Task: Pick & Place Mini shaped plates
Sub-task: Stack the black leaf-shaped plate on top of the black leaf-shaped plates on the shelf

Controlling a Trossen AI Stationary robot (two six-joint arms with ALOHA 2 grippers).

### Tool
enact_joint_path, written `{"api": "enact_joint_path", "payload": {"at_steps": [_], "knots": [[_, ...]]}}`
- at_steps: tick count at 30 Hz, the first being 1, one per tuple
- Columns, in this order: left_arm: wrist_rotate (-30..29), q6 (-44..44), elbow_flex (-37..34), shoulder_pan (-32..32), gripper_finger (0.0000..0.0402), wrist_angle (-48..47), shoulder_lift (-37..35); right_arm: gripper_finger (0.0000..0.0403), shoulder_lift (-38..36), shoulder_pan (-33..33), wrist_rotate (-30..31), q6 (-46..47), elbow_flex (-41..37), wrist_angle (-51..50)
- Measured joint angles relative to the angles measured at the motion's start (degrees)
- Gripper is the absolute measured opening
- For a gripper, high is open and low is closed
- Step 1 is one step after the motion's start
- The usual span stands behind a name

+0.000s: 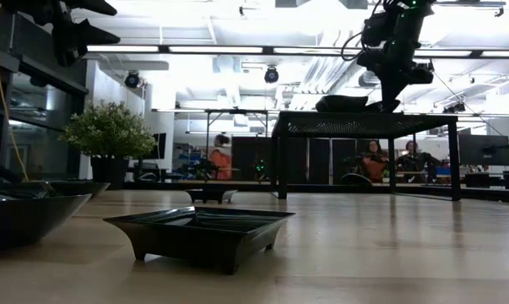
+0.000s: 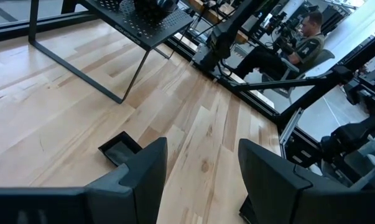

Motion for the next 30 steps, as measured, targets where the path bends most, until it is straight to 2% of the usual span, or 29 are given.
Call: {"api": "enact_joint_path", "payload": {"at_steps": [18,30], "knots": [[0.03,-0.02,0.00,0.01,0.0195,-0.03,0.02,0.0002,0.00,-0.02,0.07,1.14,0.02,-1.38],[0.07,-0.04,0.00,0.01,0.0195,-0.03,0.02,0.0031,-0.02,-0.02,0.76,1.48,0.02,-1.35]]}}
